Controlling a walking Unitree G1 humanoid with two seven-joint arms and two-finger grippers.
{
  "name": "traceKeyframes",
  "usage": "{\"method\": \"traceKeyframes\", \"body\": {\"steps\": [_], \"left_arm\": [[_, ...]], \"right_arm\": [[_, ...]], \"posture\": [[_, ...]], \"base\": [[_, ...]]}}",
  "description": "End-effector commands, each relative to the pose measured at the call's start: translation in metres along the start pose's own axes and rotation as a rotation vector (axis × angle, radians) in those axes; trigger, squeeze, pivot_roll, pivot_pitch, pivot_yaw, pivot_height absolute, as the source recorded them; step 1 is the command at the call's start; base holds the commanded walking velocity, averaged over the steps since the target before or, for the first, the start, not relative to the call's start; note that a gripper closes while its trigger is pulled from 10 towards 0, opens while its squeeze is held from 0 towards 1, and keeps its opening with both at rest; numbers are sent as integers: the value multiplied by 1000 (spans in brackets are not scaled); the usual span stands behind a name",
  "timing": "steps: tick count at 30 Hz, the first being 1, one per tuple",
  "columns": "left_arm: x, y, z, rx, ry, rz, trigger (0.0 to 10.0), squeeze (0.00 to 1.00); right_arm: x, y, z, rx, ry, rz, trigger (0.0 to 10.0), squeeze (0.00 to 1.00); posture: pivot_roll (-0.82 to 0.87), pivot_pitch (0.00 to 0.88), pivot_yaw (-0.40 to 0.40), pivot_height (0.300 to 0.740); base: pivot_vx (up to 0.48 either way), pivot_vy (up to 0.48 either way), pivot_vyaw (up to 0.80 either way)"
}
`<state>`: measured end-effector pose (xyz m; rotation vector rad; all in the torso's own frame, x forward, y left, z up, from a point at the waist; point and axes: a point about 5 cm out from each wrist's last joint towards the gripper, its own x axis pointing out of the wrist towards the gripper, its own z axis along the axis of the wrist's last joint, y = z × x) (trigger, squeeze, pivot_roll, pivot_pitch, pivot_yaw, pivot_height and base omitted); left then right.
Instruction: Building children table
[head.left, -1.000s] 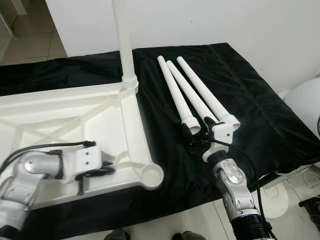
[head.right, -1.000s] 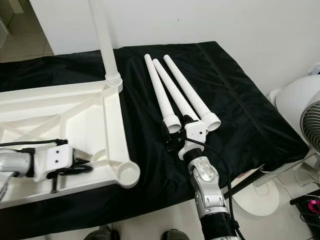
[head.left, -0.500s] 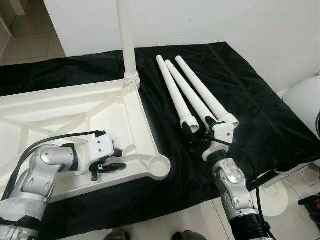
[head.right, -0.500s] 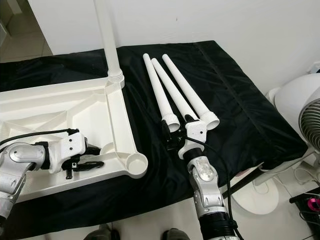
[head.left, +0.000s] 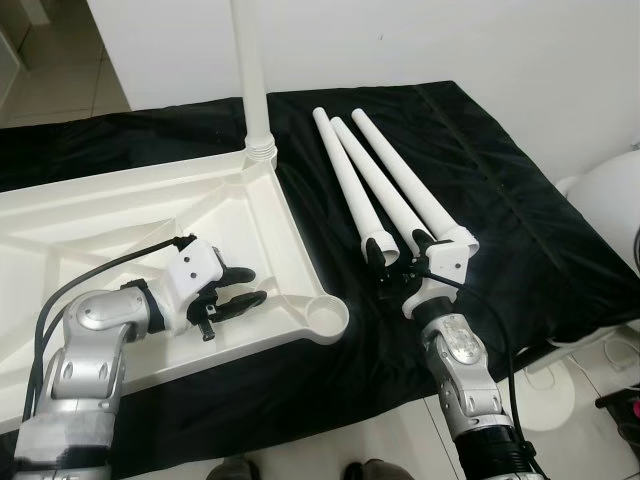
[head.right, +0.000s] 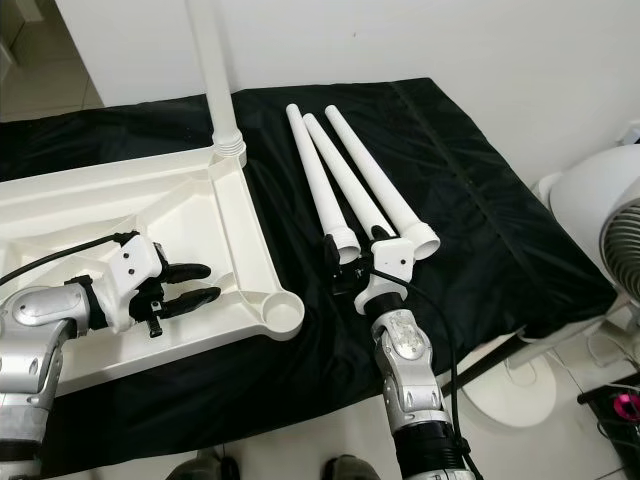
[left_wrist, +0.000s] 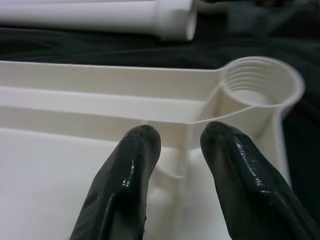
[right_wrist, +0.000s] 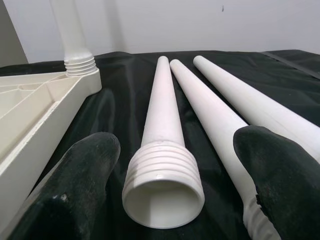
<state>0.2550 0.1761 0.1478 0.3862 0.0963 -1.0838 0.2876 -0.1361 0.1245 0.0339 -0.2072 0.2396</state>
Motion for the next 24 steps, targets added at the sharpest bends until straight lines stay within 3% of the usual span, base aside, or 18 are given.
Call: {"method": "traceKeyframes", "body": {"steps": [1,4,6,11,17,24], "left_arm": [[-10,22,2,-21,-41,511,10000,0],[-11,14,4,-62,-83,451,10000,0],[-7,-6,10,-152,-126,325,10000,0],[8,-23,22,-221,-104,294,10000,0],[26,-31,37,-251,-174,321,10000,0],[52,-25,53,-271,-270,476,10000,0]], "right_arm": [[-2,0,-2,4,11,1,10000,0],[-3,0,-2,10,14,-4,10000,0],[-3,-4,-1,30,14,-38,10000,0],[-1,-8,5,67,5,-71,10000,0],[5,-9,17,77,-27,-96,10000,0],[14,-20,32,1,-69,-121,10000,0]], "posture": [[-7,53,14,740],[-7,54,11,740],[-4,53,3,740],[7,42,-13,740],[14,38,-33,740],[-4,45,-54,740]], "base": [[0,0,0],[0,0,0],[0,0,0],[0,0,0],[0,0,0],[0,0,0]]}}
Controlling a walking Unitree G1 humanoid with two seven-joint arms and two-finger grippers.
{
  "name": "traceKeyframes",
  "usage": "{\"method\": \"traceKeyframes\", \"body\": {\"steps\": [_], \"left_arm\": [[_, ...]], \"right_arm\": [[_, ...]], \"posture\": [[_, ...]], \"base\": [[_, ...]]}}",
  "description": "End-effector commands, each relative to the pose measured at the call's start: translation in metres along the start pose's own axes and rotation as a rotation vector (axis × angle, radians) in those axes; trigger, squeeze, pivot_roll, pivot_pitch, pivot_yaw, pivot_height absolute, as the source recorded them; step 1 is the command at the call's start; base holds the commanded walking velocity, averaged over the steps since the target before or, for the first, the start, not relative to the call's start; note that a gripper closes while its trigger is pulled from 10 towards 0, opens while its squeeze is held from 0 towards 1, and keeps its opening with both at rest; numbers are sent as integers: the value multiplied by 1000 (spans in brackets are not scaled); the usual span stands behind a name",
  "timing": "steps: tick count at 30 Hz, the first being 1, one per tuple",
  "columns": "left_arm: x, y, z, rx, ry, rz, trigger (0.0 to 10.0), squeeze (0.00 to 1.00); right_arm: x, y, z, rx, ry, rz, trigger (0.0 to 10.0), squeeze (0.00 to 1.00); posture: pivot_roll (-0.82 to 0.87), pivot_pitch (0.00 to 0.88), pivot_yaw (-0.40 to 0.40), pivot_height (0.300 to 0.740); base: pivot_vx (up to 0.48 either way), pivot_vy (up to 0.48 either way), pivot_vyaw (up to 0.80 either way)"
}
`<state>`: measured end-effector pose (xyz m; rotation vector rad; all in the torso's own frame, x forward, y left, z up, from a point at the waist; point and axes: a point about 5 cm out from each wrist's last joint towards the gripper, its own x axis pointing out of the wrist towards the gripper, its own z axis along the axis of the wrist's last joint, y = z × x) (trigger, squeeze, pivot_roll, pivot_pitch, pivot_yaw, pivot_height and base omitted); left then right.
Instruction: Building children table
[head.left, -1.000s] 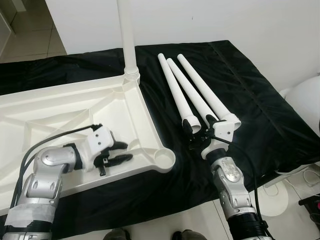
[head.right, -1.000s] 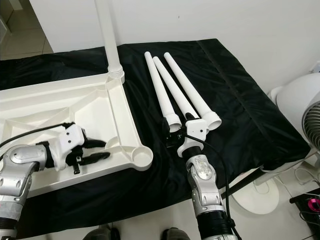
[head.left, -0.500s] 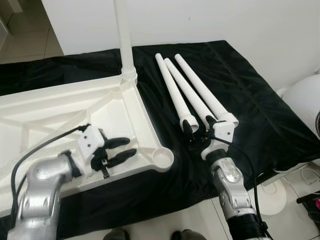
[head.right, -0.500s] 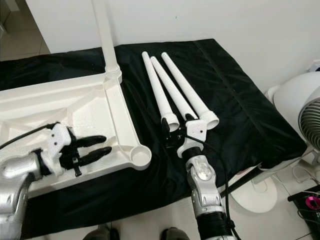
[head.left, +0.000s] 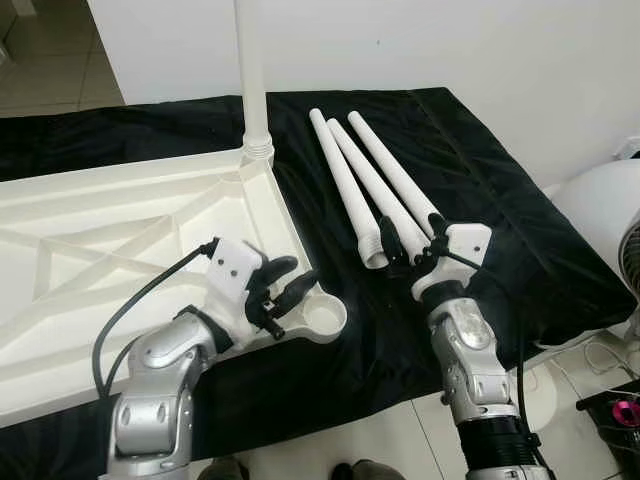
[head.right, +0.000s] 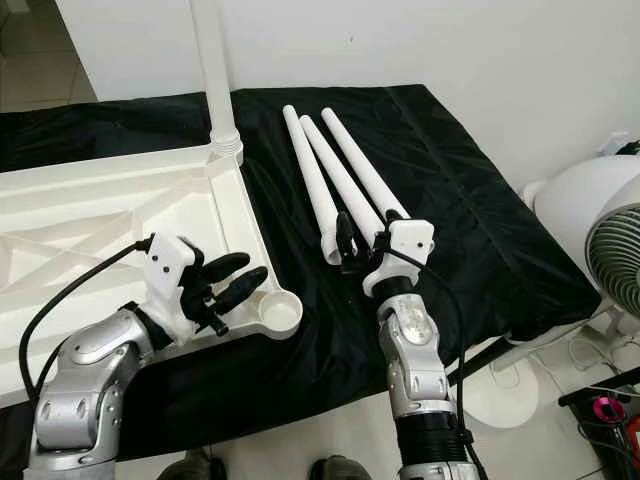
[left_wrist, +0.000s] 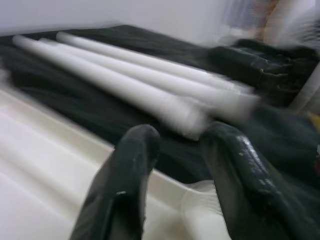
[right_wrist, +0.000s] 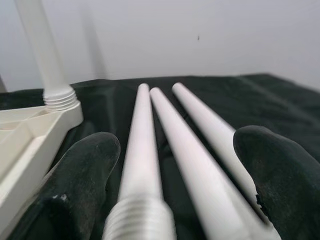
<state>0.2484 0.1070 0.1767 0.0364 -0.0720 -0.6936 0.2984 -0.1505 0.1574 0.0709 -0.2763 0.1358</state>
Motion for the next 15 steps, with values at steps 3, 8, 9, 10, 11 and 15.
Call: {"method": "traceKeyframes", "body": {"steps": [3,8,9,10,11,15], "left_arm": [[15,2,2,-44,-37,140,10000,0],[33,20,6,-16,-38,322,10000,0],[33,20,6,-16,-38,322,10000,0],[37,24,5,-9,-30,334,10000,0],[37,24,5,-9,-30,334,10000,0],[49,31,7,-1,-11,334,10000,0]], "right_arm": [[3,-9,2,-37,3,-39,10000,0],[8,-25,4,-74,3,-109,10000,0],[8,-25,4,-74,3,-109,10000,0],[9,-28,4,-82,5,-113,10000,0],[9,-28,4,-82,5,-113,10000,0],[17,-36,3,-92,27,-114,10000,0]], "posture": [[-13,49,-56,740],[-35,47,-37,740],[-35,47,-37,740],[-40,46,-28,740],[-40,46,-28,740],[-40,50,-12,740]], "base": [[0,0,0],[0,0,0],[0,0,0],[0,0,0],[0,0,0],[0,0,0]]}}
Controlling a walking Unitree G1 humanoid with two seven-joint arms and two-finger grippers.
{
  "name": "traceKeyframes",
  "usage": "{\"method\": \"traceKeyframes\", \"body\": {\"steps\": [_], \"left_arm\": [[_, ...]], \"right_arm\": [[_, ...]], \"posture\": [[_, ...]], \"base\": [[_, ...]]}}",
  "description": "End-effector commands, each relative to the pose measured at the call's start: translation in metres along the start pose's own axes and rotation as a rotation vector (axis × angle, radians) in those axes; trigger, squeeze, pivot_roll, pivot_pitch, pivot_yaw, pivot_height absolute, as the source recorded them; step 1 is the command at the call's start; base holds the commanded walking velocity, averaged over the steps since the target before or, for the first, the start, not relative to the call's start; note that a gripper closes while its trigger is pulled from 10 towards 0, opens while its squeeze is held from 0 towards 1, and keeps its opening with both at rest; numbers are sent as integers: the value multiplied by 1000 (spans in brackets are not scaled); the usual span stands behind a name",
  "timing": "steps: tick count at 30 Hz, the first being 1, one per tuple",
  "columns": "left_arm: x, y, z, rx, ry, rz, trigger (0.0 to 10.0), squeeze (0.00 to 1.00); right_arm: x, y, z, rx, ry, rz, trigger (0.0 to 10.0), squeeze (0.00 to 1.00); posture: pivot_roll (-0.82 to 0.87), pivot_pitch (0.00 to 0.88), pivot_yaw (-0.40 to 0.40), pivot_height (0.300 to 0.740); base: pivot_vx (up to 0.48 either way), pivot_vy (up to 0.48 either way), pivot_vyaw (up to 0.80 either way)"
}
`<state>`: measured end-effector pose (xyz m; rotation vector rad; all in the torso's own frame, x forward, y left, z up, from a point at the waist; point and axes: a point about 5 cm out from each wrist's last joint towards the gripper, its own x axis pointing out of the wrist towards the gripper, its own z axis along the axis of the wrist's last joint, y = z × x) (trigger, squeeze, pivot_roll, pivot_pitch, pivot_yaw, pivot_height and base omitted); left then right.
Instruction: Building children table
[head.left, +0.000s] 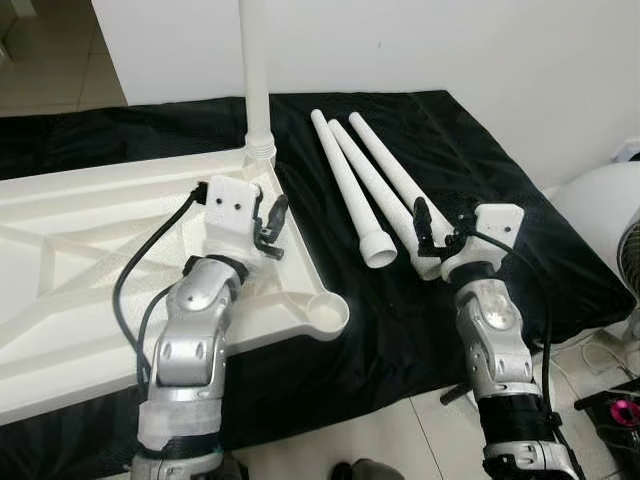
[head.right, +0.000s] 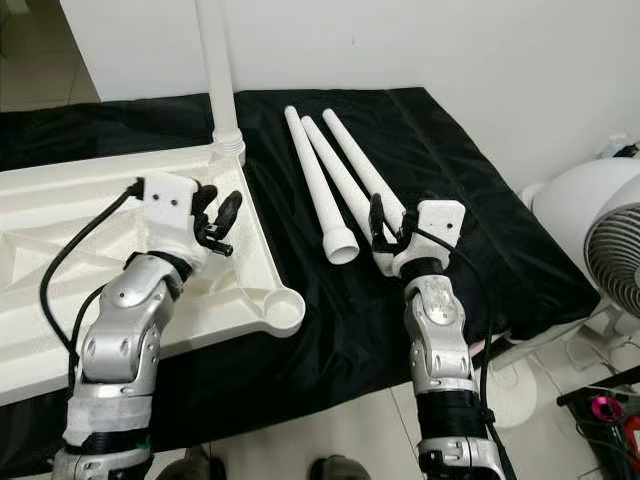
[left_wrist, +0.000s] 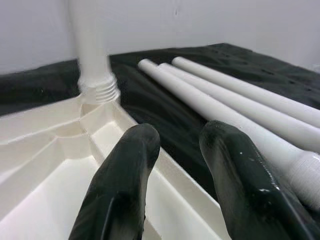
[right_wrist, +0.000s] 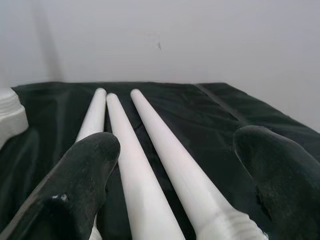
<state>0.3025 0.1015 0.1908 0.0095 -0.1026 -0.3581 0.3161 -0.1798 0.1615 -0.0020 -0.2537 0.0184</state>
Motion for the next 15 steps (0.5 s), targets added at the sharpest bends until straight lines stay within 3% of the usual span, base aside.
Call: {"method": "traceKeyframes", "body": {"steps": [1,6,10,15], "left_arm": [[6,-1,-2,3,14,1,10000,0],[9,-1,1,47,-2,4,10000,0],[26,1,9,105,-33,26,10000,0],[32,6,11,129,-32,63,10000,0]], "right_arm": [[5,-6,0,-7,9,-7,10000,0],[8,-9,0,-10,13,-6,10000,0],[16,-17,-7,-36,59,48,10000,0],[10,-17,-22,3,126,85,10000,0]], "posture": [[-40,50,-12,740],[-41,48,-11,740],[-48,29,2,740],[-47,26,0,740]], "base": [[0,0,0],[0,0,0],[0,0,0],[0,0,0]]}}
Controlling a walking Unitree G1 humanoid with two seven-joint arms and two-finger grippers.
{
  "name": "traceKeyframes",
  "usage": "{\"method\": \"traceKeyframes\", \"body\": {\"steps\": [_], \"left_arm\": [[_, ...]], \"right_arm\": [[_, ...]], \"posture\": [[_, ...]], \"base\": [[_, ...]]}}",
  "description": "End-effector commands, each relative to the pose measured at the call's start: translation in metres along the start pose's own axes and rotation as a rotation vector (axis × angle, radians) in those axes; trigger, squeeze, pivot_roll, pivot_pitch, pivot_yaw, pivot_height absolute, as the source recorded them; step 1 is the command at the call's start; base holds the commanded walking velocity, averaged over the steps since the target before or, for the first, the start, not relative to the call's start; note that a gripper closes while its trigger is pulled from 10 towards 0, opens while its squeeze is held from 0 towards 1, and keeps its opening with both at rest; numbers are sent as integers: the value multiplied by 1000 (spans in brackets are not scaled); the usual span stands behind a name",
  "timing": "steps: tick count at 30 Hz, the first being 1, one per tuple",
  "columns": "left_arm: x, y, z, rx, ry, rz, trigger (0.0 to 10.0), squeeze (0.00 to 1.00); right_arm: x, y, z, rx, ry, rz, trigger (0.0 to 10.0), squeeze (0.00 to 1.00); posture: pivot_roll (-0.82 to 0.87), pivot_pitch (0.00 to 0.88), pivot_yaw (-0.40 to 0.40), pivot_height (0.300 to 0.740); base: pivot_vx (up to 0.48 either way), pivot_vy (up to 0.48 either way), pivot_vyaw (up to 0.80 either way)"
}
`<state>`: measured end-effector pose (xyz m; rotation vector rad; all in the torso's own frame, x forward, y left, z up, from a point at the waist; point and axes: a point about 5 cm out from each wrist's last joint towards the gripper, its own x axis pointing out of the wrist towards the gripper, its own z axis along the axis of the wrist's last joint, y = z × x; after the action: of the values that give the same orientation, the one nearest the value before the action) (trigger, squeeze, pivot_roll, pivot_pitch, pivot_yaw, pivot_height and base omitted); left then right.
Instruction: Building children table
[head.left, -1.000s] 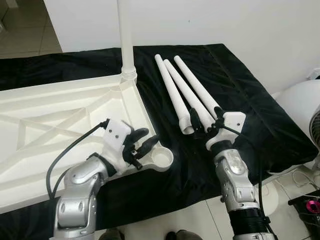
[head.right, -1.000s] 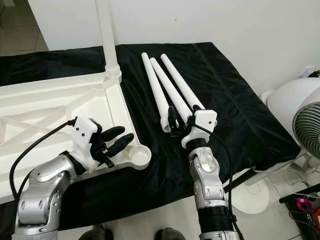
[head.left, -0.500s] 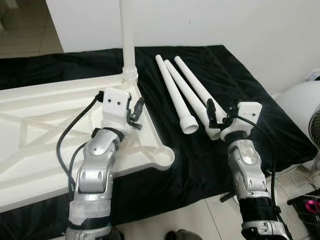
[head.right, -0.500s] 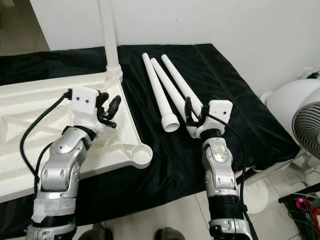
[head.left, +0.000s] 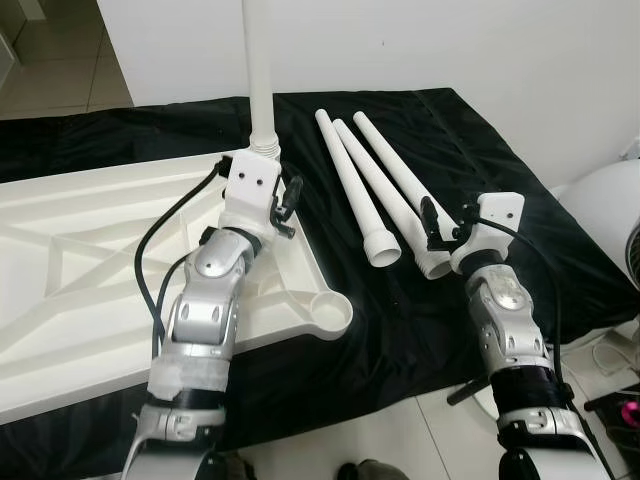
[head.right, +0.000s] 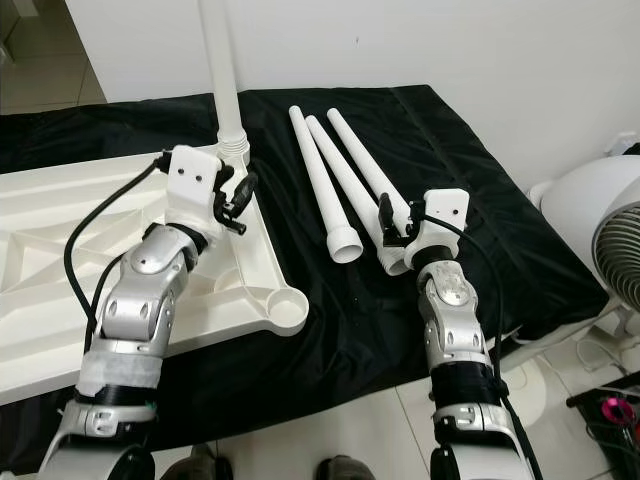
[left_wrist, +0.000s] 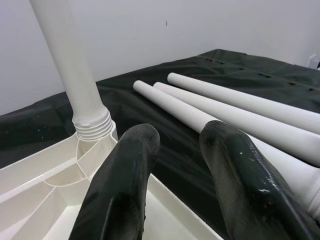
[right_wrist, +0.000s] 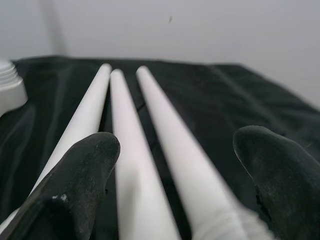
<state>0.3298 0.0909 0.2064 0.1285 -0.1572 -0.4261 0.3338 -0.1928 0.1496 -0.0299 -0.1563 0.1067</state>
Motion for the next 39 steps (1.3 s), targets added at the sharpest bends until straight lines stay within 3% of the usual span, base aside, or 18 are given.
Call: {"method": "traceKeyframes", "body": {"steps": [1,4,7,8,11,12,15,16,17,26,39], "left_arm": [[2,7,-3,18,10,148,10000,0],[4,8,-3,25,6,164,10000,0],[5,8,-3,24,7,165,10000,0],[5,8,-4,22,5,166,10000,0],[6,7,-4,22,4,164,10000,0],[7,5,-4,22,3,159,10000,0],[8,3,-5,24,3,150,10000,0],[8,2,-5,27,2,140,10000,0],[8,1,-5,36,2,130,10000,0],[10,3,-7,59,2,134,10000,0],[22,7,7,61,-46,164,10000,0]], "right_arm": [[-5,-3,-11,32,44,4,10000,0],[-14,2,-27,46,102,65,10000,0],[-16,3,-30,50,114,77,10000,0],[-17,3,-33,56,122,80,8510,0],[-18,1,-35,53,131,74,8510,0],[-19,0,-38,56,141,76,0,0],[-20,-1,-41,55,153,76,667,0],[-20,-2,-43,54,163,74,6000,0],[-20,-3,-45,61,173,75,10000,0],[-19,-2,-50,76,196,82,10000,0],[-10,8,-58,86,240,116,10000,0]], "posture": [[-46,28,-2,740],[-50,37,3,740],[-50,37,3,740],[-50,40,5,740],[-53,43,6,740],[-51,45,7,740],[-50,45,7,740],[-50,45,7,740],[-47,42,8,740],[-44,30,14,740],[-34,0,3,740]], "base": [[0,0,0],[0,0,0],[0,0,0],[0,0,0],[0,0,0],[0,0,0],[0,0,0],[0,0,0],[0,0,0],[0,0,0],[0,0,0]]}}
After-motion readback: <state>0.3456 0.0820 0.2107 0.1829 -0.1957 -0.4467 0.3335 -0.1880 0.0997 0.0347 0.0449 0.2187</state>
